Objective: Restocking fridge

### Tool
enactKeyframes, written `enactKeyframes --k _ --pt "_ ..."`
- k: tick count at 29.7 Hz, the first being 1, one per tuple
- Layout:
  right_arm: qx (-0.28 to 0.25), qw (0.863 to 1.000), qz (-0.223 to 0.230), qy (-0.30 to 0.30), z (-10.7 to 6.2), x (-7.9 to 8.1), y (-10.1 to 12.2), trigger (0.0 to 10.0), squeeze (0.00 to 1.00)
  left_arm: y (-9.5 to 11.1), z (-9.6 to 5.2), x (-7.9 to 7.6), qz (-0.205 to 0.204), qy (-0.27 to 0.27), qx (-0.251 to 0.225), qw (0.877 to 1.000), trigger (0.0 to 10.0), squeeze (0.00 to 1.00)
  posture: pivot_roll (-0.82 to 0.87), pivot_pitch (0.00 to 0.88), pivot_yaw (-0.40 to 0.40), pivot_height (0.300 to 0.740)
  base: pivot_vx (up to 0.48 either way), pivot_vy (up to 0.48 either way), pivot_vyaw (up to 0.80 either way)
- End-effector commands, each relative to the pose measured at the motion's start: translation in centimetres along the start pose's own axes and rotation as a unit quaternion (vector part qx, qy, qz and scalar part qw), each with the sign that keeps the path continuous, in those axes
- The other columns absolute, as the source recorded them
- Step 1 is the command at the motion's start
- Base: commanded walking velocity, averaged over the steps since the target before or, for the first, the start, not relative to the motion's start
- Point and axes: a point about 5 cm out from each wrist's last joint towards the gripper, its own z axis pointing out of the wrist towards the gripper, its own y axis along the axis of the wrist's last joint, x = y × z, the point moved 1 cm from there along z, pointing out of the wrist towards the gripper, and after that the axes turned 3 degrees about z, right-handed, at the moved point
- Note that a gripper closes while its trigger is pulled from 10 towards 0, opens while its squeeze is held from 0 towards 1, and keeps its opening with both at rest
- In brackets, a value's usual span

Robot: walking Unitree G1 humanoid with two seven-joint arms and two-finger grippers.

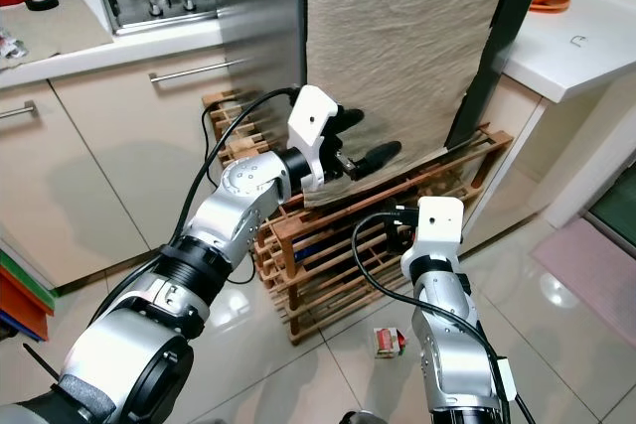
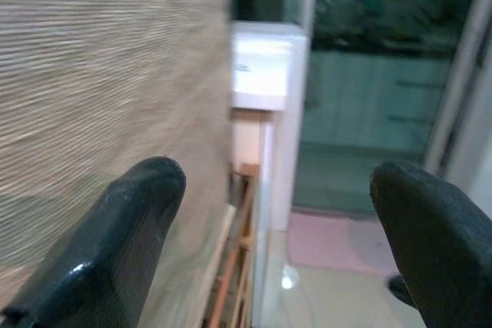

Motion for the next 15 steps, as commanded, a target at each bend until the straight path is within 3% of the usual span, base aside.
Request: enactKeyframes --k 1,3,4,6,10,11,12,14,15 --pt "-0.014 1.000 0.000 -0.004 -0.2 0.0 0.5 10.0 0.00 -1.3 -1.4 0.8 -0.029 0.044 0.008 0.999 10.0 0.00 0.00 0.001 0.031 0.740 0.000 0.000 0.00" --pt "-0.014 1.000 0.000 -0.004 -0.2 -0.1 0.5 10.0 0.00 -1.6 -1.9 1.2 -0.030 0.057 0.011 0.998 10.0 0.00 0.00 0.000 0.031 0.740 0.000 0.000 0.00" --pt "-0.014 1.000 0.000 -0.006 -0.4 -0.3 0.4 10.0 0.00 -2.4 -3.3 2.3 -0.037 0.095 0.020 0.995 10.0 0.00 0.00 0.001 0.031 0.740 0.000 0.000 0.00" --pt "-0.014 1.000 0.000 -0.007 -0.4 -0.3 0.3 10.0 0.00 -2.6 -3.6 2.5 -0.039 0.105 0.023 0.993 10.0 0.00 0.00 0.001 0.031 0.740 0.000 0.000 0.00" --pt "-0.014 1.000 -0.002 -0.011 -0.4 -0.6 0.2 10.0 0.00 -3.2 -6.2 4.3 -0.031 0.178 0.033 0.983 10.0 0.00 0.01 0.000 0.034 0.740 0.000 0.000 0.00" --pt "-0.014 1.000 -0.002 -0.011 -0.4 -0.6 0.2 10.0 0.00 -3.2 -6.2 4.3 -0.031 0.178 0.033 0.983 10.0 0.00 0.01 0.000 0.034 0.740 0.000 0.000 0.00" --pt "-0.016 1.000 -0.002 -0.012 -0.4 -0.7 0.3 10.0 0.00 -3.9 -7.5 4.9 -0.020 0.213 0.049 0.976 10.0 0.00 0.02 0.000 0.036 0.740 0.000 0.000 0.00" --pt "-0.017 1.000 -0.002 -0.014 -0.4 -0.7 0.3 10.0 0.00 -5.0 -8.7 5.0 -0.002 0.227 0.077 0.971 10.0 0.00 0.02 0.000 0.035 0.740 0.000 0.000 0.00" --pt "-0.018 1.000 -0.002 -0.014 -0.4 -0.7 0.3 10.0 0.00 -6.6 -10.0 4.8 0.013 0.229 0.111 0.967 10.0 0.00 0.02 0.000 0.036 0.740 0.000 0.000 0.00"
